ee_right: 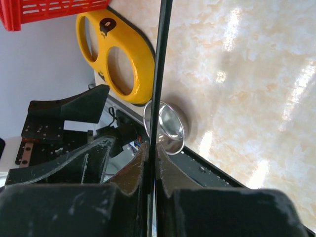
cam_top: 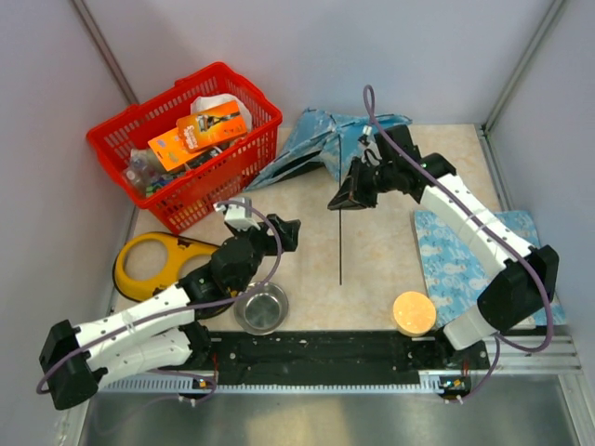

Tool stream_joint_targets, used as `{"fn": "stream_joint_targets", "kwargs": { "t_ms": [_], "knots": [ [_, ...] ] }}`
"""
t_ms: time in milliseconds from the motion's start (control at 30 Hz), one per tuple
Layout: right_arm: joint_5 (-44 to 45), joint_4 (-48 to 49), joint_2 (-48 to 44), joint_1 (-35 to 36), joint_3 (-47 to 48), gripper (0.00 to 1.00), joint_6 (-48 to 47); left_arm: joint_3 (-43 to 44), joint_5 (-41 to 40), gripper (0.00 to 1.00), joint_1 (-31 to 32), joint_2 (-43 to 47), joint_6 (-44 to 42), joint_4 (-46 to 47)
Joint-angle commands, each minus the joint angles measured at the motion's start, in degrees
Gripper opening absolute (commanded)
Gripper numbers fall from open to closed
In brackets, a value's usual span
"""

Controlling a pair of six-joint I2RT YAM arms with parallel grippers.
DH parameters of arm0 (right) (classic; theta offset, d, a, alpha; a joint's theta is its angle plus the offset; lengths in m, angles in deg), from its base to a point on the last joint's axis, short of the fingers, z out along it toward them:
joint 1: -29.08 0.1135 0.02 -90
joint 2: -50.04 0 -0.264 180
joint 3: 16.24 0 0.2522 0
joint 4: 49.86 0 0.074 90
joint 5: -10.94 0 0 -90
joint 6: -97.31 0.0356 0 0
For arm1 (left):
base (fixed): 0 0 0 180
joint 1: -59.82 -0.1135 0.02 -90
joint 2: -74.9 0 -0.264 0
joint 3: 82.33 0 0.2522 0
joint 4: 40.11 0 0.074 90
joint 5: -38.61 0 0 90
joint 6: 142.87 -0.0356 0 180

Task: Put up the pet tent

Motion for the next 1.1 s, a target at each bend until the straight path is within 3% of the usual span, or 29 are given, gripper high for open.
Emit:
{"fn": "stream_joint_targets", "kwargs": {
  "t_ms": [0,400,633,833,867,900,1000,1067],
  "knots": [
    [-3.66,6.69,3.3,-0.98,3.71,0.0,-5.84,3.47,8.77,0.92,-3.29,-3.25,2.14,5.83],
    [3.99,15.83,3.65,-0.8,3.27,0.0,-12.27,1.1,36.11,0.93,-6.64,-9.58,1.97,25.34],
    [2.93,24.26,3.65,-0.72,0.64,0.0,-7.09,4.09,41.47,0.94,-6.99,-16.96,4.25,23.85],
    [5.92,29.63,2.78,0.95,-4.01,0.0,-2.6,3.04,48.95,0.92,-7.78,-21.97,10.66,34.47],
    [7.58,30.51,2.25,1.56,-5.07,0.0,-1.9,2.78,49.92,0.88,-7.79,-22.85,11.63,36.23],
    [9.07,31.12,1.81,2.18,-5.95,0.0,-1.63,2.77,50.88,0.75,-7.96,-23.55,12.51,37.55],
    [13.38,32.44,-0.12,3.32,-9.2,0.0,-0.05,2.69,52.38,0.34,-8.22,-25.05,13.84,38.97],
    [15.93,32.89,-1.7,3.76,-11.05,0.0,0.65,2.6,52.3,0.0,-8.22,-24.88,13.93,38.36]
  ]
}}
